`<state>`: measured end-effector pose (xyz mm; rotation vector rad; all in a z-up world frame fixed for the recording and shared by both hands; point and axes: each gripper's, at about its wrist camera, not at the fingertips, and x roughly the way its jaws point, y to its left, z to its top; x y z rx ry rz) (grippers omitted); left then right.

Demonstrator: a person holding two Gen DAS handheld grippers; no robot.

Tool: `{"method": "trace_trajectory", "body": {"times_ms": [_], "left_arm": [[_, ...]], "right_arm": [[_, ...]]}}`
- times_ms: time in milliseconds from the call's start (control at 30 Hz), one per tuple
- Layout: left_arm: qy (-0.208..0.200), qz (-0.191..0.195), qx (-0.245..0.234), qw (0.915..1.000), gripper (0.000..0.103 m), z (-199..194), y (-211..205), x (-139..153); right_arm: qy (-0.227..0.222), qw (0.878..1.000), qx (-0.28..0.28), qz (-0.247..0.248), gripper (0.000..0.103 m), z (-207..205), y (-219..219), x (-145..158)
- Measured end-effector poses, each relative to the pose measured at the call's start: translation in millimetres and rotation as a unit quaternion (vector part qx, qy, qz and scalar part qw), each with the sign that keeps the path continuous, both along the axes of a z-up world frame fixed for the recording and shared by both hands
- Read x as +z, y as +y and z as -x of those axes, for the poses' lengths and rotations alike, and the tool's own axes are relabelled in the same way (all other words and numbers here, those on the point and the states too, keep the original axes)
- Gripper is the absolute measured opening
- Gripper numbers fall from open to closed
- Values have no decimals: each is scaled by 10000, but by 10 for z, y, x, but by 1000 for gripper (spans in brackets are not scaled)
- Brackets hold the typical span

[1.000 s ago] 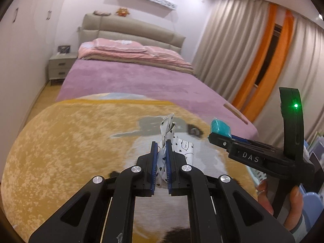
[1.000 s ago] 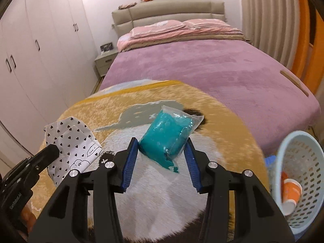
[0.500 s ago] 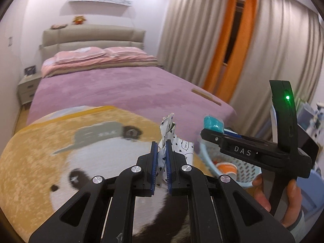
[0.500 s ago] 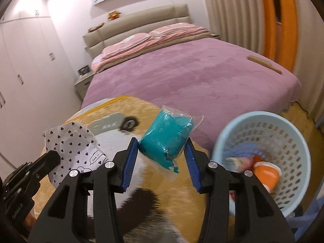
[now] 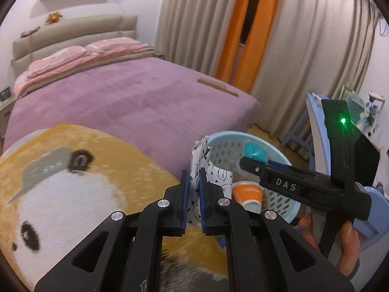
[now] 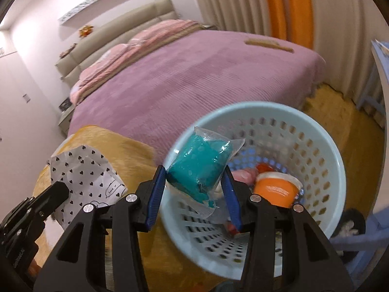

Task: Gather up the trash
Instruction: 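Carry the paper and teal bag over the basket and open both tools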

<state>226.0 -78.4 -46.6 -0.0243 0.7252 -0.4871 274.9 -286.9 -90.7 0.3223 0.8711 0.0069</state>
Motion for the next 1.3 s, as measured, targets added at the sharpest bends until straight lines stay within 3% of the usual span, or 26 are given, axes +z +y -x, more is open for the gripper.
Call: {"method": "trace_trajectory", "body": {"times_ms": [300, 333, 433, 533, 667, 967, 1300], "left_arm": [[159, -28, -287, 9995, 9, -240, -457, -169], [160, 4, -302, 9994, 13, -261, -480, -175], [141, 103, -216, 9996, 50, -292, -488, -188], [121, 121, -200, 9997, 57, -259, -454, -196], [87, 199, -19, 9998, 75, -169, -307, -196], [-525, 147, 474, 9974, 89, 205, -27, 10], [-1152, -30, 1065, 9876, 93, 561, 210, 205]], "right_arm": [[288, 9989, -366, -84, 47, -35, -426, -247], [314, 9987, -389, -121, 49, -36, -464, -263], [315, 9984, -453, -133, 57, -25, -536, -277], [287, 9984, -459, -180, 59, 4, -591, -265], [224, 9986, -423, -232, 62, 63, -578, -196], [-190, 9996, -186, 13, 72, 282, -328, 125], [-866, 9945, 6, 590, 81, 582, 23, 460]]}}
